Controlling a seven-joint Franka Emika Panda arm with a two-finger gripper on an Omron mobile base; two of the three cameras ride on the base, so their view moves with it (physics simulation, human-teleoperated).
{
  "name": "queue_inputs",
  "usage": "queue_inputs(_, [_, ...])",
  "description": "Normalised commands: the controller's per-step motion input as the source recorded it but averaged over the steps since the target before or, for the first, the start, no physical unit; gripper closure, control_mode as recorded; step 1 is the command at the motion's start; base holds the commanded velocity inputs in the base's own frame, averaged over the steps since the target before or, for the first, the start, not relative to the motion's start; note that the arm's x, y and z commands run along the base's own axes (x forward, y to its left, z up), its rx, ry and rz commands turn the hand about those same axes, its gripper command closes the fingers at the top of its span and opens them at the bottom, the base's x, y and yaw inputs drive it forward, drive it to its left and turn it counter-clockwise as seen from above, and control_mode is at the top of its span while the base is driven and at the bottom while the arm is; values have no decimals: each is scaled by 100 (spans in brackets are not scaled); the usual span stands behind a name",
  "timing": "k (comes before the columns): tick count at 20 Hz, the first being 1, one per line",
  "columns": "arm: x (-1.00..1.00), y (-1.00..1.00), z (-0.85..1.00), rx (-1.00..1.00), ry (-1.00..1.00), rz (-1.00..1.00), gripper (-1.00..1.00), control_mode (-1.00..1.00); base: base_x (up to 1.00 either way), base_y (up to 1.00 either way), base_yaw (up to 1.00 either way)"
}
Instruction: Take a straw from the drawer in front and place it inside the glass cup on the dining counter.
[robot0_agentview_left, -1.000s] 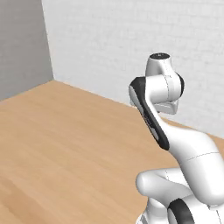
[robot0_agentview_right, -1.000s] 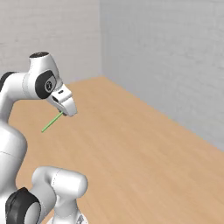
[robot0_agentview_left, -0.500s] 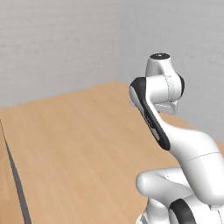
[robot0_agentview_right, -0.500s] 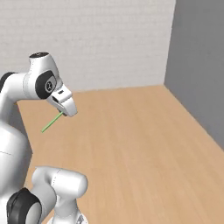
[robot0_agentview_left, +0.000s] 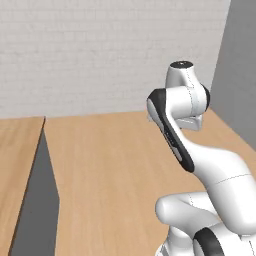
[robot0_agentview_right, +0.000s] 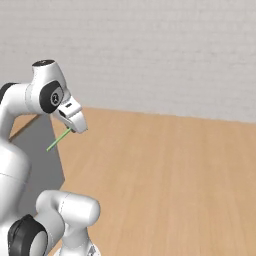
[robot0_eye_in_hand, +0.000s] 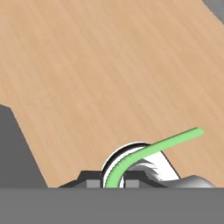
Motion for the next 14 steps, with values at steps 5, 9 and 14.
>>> queue_inputs(5, [0,0,0,0,0,0,100,100,100,-54,57])
queue_inputs(9, [0,0,0,0,0,0,100,100,100,-52,57])
queue_inputs(14, [0,0,0,0,0,0,100,100,100,-54,56])
